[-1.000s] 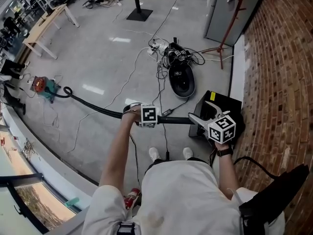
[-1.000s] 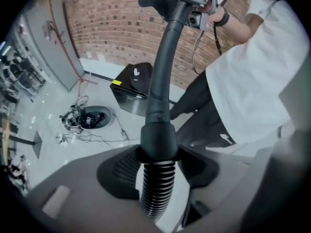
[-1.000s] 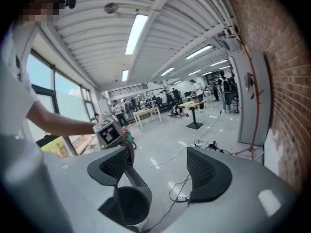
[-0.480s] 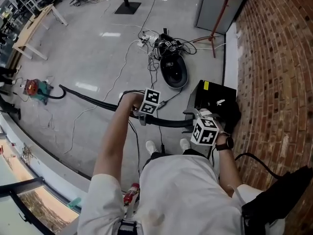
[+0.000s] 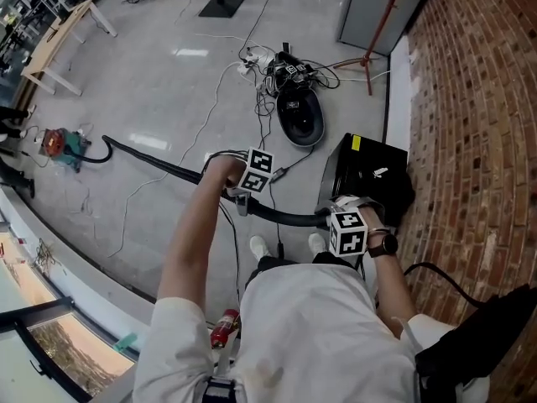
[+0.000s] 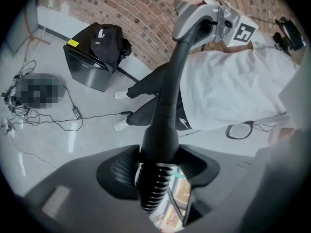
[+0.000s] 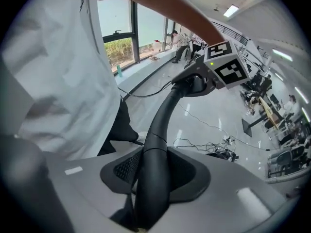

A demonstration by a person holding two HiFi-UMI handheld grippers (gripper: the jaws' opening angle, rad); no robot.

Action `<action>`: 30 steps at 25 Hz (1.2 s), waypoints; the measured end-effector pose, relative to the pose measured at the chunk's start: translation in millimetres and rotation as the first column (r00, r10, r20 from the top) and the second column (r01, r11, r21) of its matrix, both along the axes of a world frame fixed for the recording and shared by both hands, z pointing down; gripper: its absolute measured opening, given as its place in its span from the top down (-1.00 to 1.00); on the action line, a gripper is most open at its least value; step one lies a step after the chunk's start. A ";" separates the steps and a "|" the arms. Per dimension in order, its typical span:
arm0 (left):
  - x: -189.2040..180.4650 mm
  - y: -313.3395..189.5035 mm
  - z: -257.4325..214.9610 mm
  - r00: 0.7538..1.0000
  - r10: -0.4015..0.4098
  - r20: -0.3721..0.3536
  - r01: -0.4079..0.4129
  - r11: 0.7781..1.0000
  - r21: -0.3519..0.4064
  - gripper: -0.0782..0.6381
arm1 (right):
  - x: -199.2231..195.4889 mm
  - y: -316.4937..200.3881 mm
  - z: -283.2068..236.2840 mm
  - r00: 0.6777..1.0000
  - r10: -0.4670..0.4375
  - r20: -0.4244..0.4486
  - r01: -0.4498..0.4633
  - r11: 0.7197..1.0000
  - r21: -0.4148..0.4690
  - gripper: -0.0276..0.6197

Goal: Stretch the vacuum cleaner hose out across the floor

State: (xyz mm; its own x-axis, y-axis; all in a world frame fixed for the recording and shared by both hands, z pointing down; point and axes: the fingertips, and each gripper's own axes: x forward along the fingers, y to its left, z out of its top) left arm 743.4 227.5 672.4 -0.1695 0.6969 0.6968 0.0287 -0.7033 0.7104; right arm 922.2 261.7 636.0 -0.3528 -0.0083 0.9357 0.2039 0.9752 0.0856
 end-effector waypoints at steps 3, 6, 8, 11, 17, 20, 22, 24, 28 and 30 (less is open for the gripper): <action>11.8 -10.6 14.7 0.997 -0.039 -0.061 0.045 0.993 0.107 0.06 | 1.9 5.1 2.0 0.999 0.035 -0.002 -0.035 0.996 -0.086 0.45; 26.0 -34.9 25.6 0.980 -0.076 -0.186 0.130 0.946 0.296 -0.12 | 5.0 5.0 2.9 0.996 0.087 0.035 -0.079 0.981 -0.180 0.45; 30.9 -58.4 21.8 0.956 -0.092 -0.278 0.212 0.872 0.441 -0.35 | 8.6 1.8 1.2 0.985 0.146 0.089 -0.121 0.962 -0.246 0.45; 41.0 -92.9 -6.4 0.879 -0.145 -0.455 0.418 0.692 0.589 -0.43 | 26.0 -5.1 -8.5 0.934 0.312 0.173 -0.226 0.893 -0.390 0.45; 17.1 -104.1 -67.1 0.560 -0.309 -0.768 0.825 0.292 0.484 -0.41 | 52.6 -32.8 -27.5 0.638 0.729 0.249 -0.372 0.575 -0.729 0.46; 12.3 -96.4 -78.7 0.369 -0.360 -0.857 0.929 0.121 0.349 -0.35 | 78.1 -58.3 -45.9 0.384 0.895 0.228 -0.355 0.371 -0.858 0.46; 15.3 -91.4 -85.8 0.242 -0.367 -0.898 0.968 0.024 0.251 -0.31 | 96.9 -72.5 -58.5 0.266 0.937 0.227 -0.323 0.308 -0.895 0.46; 22.3 -86.8 -94.3 0.148 -0.357 -0.922 0.983 -0.050 0.177 -0.29 | 114.7 -86.5 -71.6 0.180 0.958 0.223 -0.303 0.270 -0.914 0.46; 67.1 -84.9 -114.4 0.055 -0.289 -0.956 0.991 -0.099 0.087 -0.27 | 166.6 -105.3 -94.9 0.034 0.973 0.226 -0.289 0.226 -0.930 0.46; 104.7 -89.5 -124.0 0.037 -0.249 -0.968 0.996 -0.067 0.055 -0.26 | 201.2 -109.7 -109.3 -0.078 0.962 0.261 -0.245 0.235 -0.941 0.46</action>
